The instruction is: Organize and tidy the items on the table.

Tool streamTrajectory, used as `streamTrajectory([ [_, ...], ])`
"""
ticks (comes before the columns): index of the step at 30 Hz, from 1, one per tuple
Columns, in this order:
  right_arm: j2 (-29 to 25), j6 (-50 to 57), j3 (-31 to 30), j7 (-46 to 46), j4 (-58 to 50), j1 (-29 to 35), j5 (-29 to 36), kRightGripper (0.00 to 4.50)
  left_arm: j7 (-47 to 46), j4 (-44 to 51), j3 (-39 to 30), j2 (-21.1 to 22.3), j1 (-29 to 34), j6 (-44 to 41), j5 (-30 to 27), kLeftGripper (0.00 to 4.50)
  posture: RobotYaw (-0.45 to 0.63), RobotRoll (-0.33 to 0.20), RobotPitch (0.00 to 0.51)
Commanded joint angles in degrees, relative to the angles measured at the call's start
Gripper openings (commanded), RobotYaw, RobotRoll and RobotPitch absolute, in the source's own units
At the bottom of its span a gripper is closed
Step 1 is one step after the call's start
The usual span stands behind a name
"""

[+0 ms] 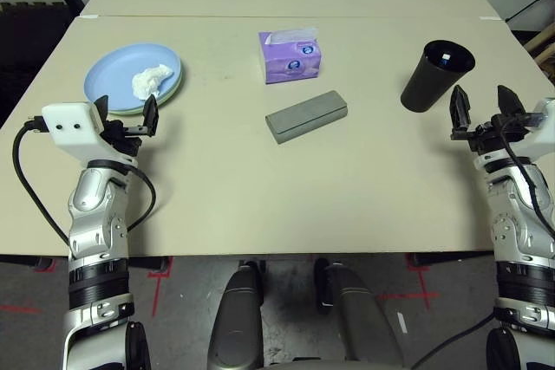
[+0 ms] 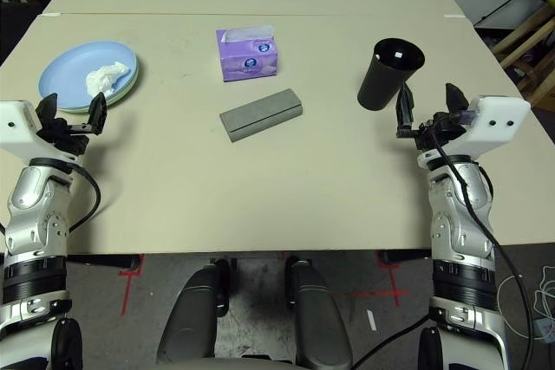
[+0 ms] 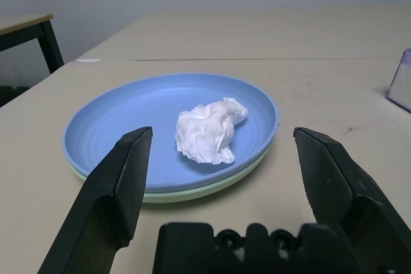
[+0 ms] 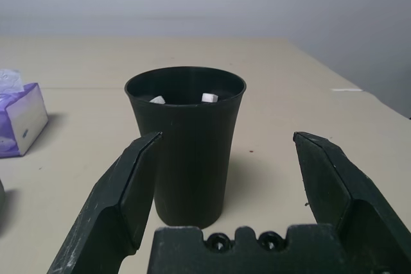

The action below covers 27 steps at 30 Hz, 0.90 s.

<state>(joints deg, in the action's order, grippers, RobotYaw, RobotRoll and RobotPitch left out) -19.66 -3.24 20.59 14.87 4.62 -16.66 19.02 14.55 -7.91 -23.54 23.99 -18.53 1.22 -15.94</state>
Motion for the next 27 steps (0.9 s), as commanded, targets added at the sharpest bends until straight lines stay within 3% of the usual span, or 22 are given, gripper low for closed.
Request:
streamTrajectory([
  [1, -0.39, -0.03, 0.85, 0.45, 0.34, 1.14, 0.58, 4.47, 0.36, -1.19, -0.57, 0.42, 0.95, 0.43, -0.53, 4.50, 0.10, 0.000, 0.199],
  [27, 0.55, 1.77, -0.36, 0.93, 1.64, 0.90, 0.77, 4.47, 0.65, -0.41, -1.11, 0.61, 1.55, 0.52, -1.10, 4.50, 0.10, 0.000, 0.191],
])
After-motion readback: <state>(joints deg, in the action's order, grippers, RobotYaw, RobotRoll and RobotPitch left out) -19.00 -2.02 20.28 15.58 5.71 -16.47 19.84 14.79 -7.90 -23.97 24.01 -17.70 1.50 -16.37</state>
